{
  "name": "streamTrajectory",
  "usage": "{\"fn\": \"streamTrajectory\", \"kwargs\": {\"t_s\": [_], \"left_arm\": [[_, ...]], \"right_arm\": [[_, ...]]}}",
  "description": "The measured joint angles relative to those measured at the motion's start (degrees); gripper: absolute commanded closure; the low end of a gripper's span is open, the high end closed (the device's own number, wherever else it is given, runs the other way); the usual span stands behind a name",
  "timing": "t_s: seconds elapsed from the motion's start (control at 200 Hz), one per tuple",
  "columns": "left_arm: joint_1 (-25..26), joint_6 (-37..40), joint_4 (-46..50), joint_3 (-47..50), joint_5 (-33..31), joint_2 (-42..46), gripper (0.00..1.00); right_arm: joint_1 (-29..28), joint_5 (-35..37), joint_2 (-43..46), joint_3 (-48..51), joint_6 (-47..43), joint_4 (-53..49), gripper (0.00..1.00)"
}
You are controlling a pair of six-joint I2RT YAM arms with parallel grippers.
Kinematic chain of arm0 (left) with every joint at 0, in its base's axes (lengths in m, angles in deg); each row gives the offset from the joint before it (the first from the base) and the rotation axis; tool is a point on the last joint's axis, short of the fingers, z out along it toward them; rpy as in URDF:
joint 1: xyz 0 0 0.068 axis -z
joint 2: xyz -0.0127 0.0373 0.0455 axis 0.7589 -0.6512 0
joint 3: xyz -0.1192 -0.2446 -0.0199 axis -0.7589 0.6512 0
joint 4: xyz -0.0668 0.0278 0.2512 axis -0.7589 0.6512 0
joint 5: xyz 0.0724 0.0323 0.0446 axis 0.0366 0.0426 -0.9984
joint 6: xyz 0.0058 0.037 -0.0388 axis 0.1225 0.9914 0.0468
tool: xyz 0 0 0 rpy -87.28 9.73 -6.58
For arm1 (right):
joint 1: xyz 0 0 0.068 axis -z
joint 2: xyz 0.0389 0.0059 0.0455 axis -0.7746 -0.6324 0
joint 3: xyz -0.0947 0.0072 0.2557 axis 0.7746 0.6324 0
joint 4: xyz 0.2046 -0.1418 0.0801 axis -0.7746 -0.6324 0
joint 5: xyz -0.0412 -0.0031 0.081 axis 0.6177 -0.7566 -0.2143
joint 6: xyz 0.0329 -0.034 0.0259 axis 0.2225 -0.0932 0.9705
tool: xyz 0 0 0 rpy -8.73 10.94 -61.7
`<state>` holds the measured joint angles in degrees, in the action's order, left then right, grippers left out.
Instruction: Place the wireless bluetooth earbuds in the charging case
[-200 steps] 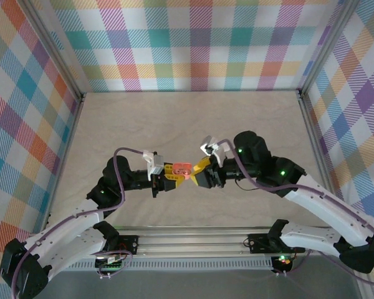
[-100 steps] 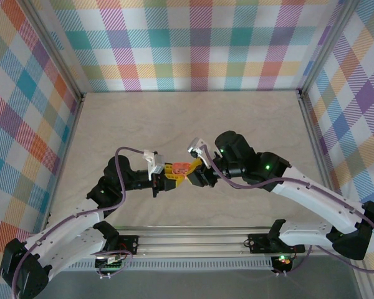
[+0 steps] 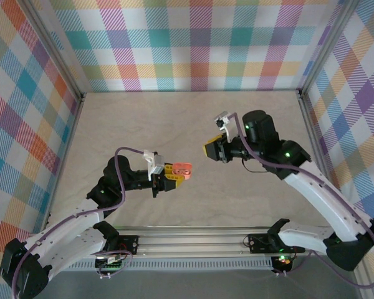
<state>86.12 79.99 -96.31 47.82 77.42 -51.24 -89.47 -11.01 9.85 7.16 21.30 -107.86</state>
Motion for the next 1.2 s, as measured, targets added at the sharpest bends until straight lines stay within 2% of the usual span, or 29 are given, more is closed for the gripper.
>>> {"fn": "streamTrajectory", "kwargs": {"t_s": [0.165,0.275,0.45,0.595,0.85,1.015,1.2], "left_arm": [[0.0,0.0,0.0,-0.4,0.7,0.0,1.0],[0.0,0.2,0.0,-1.0,0.7,0.0,1.0],[0.1,0.9,0.0,-1.6,0.5,0.0,1.0],[0.2,1.1,0.0,-1.8,0.0,-1.1,1.0],[0.2,0.9,-0.3,-3.0,-0.9,-5.5,1.0],[0.2,0.8,-0.5,-4.1,-0.8,-6.6,1.0],[0.2,0.8,-1.8,-4.5,0.9,-7.0,1.0]], "right_arm": [[0.9,-9.7,-8.5,1.0,4.8,2.2,0.71],[0.9,-16.9,-11.1,2.5,7.8,5.3,0.73],[0.9,-25.7,-10.3,2.9,10.3,9.1,0.74],[0.6,-29.6,-5.8,4.7,10.6,10.1,0.75],[0.0,-30.8,1.9,5.8,9.6,10.1,0.75],[0.5,-25.5,0.3,5.7,9.5,7.4,0.67],[4.8,-23.8,-2.0,7.9,15.7,9.0,0.65]]}}
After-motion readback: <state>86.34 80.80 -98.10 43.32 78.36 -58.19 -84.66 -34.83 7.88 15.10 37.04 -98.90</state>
